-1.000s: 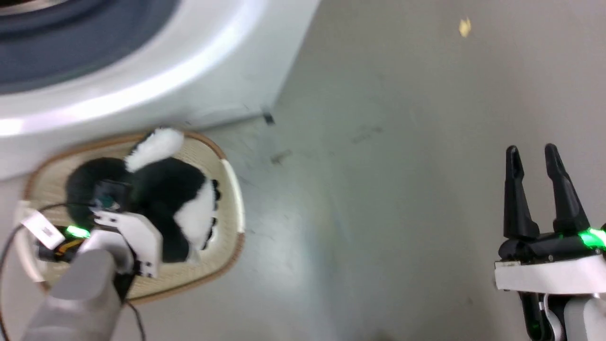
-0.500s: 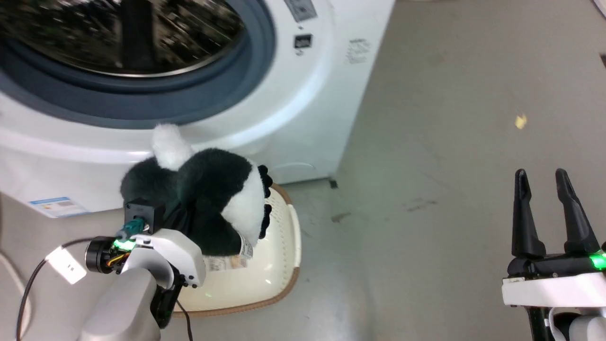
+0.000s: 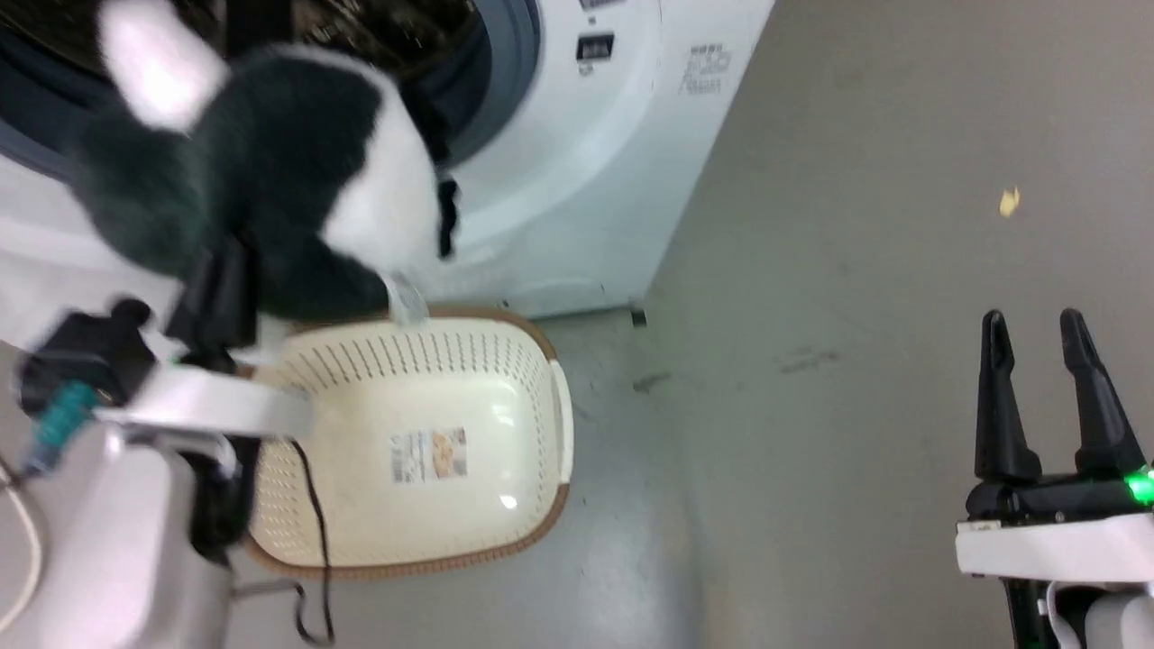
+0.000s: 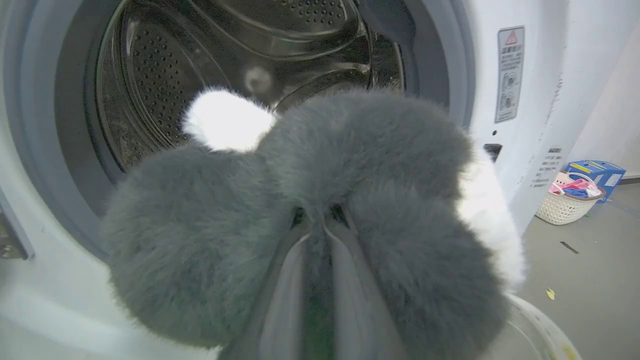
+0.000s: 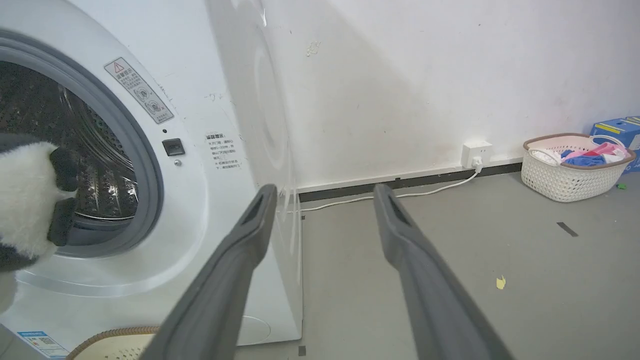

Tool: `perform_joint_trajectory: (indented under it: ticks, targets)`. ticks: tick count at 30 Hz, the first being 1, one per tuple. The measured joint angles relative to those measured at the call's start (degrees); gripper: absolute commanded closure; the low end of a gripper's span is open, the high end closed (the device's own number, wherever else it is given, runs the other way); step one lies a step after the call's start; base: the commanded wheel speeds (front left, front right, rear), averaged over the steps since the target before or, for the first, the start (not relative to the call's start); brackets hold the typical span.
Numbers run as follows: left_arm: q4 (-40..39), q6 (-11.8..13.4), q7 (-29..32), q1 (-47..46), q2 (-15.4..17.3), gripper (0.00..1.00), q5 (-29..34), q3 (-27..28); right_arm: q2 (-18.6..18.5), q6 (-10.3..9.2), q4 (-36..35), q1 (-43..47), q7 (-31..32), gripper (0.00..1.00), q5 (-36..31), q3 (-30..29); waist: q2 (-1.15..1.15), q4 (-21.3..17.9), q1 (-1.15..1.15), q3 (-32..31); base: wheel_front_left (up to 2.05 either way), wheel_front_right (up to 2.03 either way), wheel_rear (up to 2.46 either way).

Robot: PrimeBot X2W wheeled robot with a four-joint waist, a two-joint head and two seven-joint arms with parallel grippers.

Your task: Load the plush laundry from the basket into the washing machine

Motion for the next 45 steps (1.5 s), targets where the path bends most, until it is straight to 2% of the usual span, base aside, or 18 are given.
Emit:
perform_joint_trajectory:
  ticks: [6,13,19,20,24,31,32,33,34,40,45]
  targets:
    - [2.7,-1.1,0.6,-10.7,4.3,1.0,0.1,1.5,0.0,0.0,-0.8,-2.2,0.0,0.0,1.8,1.6,0.0,-1.8,0.01,6.0,0.0,0.0,0.0]
    - [8.0,-2.0,6.1,-27.3,11.4,1.0,1.3,-2.1,0.0,0.0,-1.3,-3.6,0.0,0.0,5.2,3.8,0.0,-5.3,0.01,13.7,0.0,0.0,0.0]
    - [16.6,-2.2,11.5,-44.3,17.2,1.0,1.8,-4.9,0.0,0.0,-2.0,-5.3,0.0,0.0,8.0,5.8,0.0,-9.4,0.02,19.7,0.0,0.0,0.0]
    - [22.4,-2.2,14.1,-53.7,20.0,1.0,3.3,-8.2,0.0,0.0,-2.5,-5.5,0.0,0.0,9.5,6.8,0.0,-12.1,0.01,22.9,0.0,0.0,0.0]
    - [29.0,-2.2,16.4,-60.3,22.3,1.0,5.2,-12.1,0.0,0.0,-2.9,-5.9,0.0,0.0,10.3,7.5,0.0,-14.1,0.01,25.5,0.0,0.0,0.0]
    - [37.6,-2.3,17.2,-64.5,22.5,1.0,5.2,-17.7,0.0,0.0,-3.1,-6.5,0.0,0.0,10.4,7.6,0.0,-15.0,0.01,28.0,0.0,0.0,0.0]
    - [38.4,-2.3,17.1,-64.6,22.5,0.95,5.0,-18.2,0.0,0.0,-3.1,-6.6,0.0,0.0,10.4,7.6,0.0,-14.8,0.01,28.0,0.0,0.0,0.0]
    - [39.1,-2.3,16.5,-64.8,22.4,0.34,4.9,-18.7,0.0,0.0,-3.1,-6.7,0.0,0.0,10.4,7.5,0.0,-14.6,0.0,28.0,0.0,0.0,0.0]
    - [39.8,-2.3,15.8,-64.9,22.3,0.0,4.5,-19.1,0.0,0.0,-3.1,-6.8,0.0,0.0,10.3,7.3,0.0,-14.3,0.0,28.0,0.0,0.0,0.0]
    - [43.4,-2.3,9.0,-64.7,21.0,0.0,2.7,-20.7,0.0,0.01,-3.1,-7.7,0.0,0.0,8.6,5.4,0.0,-12.8,0.0,25.9,0.0,0.0,0.0]
    - [45.6,-2.3,1.6,-58.5,17.5,0.0,-0.4,-20.7,0.0,0.01,-3.0,-7.8,0.0,0.0,5.5,2.0,0.0,-10.9,0.0,21.6,0.0,0.0,0.0]
